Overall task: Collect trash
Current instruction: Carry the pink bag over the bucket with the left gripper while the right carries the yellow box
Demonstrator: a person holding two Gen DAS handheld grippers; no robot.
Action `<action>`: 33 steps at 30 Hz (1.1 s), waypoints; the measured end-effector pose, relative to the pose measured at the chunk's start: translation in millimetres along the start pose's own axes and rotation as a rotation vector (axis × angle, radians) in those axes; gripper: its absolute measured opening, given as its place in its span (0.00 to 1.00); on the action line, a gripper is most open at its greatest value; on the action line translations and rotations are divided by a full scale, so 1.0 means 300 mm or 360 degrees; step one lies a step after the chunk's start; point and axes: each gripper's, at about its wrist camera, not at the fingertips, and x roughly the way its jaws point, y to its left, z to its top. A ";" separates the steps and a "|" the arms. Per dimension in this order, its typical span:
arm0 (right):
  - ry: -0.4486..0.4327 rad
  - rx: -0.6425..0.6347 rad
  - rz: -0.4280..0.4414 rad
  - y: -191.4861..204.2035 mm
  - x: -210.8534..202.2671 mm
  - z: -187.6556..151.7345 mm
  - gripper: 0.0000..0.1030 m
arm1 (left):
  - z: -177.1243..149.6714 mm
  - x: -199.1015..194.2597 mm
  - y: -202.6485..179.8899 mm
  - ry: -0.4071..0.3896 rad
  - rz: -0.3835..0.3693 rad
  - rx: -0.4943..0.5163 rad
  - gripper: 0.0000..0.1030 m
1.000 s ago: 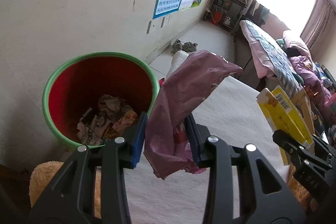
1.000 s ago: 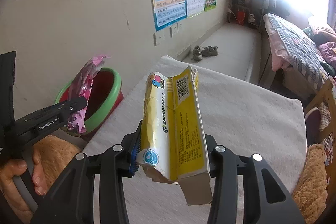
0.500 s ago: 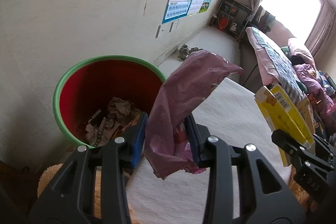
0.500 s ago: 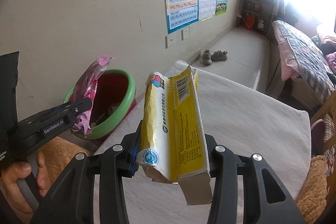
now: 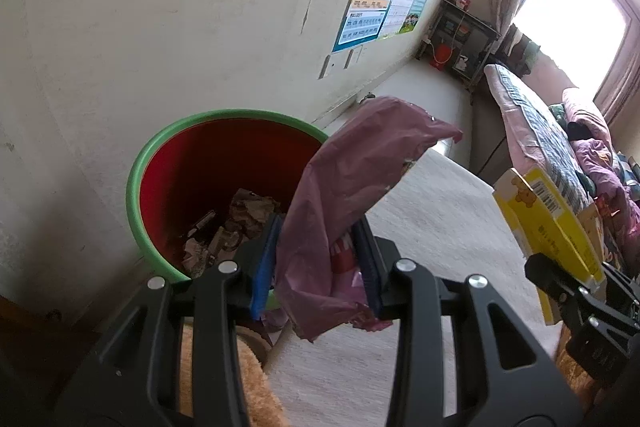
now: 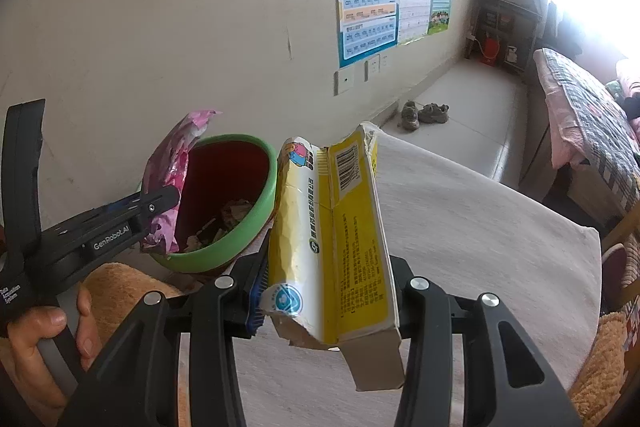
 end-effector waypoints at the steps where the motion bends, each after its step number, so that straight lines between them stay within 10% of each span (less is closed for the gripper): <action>1: 0.0001 -0.0002 0.0001 0.002 0.001 -0.001 0.41 | 0.000 0.000 0.000 0.0000 -0.0001 0.0000 0.34; 33: 0.0053 -0.0066 0.0051 0.061 0.069 0.014 0.41 | 0.032 0.051 0.100 0.0020 0.0094 -0.0116 0.34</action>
